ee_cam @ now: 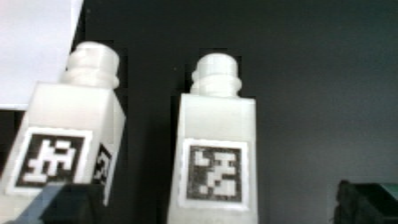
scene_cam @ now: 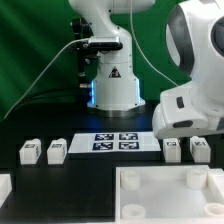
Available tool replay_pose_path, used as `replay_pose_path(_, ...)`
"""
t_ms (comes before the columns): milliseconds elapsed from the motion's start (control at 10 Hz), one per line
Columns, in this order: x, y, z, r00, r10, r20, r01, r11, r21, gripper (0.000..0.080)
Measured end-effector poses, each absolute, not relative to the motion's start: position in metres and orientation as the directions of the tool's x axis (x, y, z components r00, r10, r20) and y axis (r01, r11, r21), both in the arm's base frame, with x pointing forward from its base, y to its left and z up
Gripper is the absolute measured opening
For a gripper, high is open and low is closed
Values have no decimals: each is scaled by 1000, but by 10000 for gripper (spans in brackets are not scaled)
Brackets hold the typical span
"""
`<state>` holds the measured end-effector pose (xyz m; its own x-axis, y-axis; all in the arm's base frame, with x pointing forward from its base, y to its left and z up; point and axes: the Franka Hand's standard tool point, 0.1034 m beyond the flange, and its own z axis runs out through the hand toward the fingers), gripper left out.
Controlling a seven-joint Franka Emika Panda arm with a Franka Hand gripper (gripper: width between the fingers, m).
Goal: Assemble one leg
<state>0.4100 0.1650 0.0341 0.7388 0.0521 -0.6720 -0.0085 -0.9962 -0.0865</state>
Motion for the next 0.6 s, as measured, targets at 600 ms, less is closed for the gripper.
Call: replay_pose_path(600,396,174,18,694,21,-719,-24,-998,-52,648)
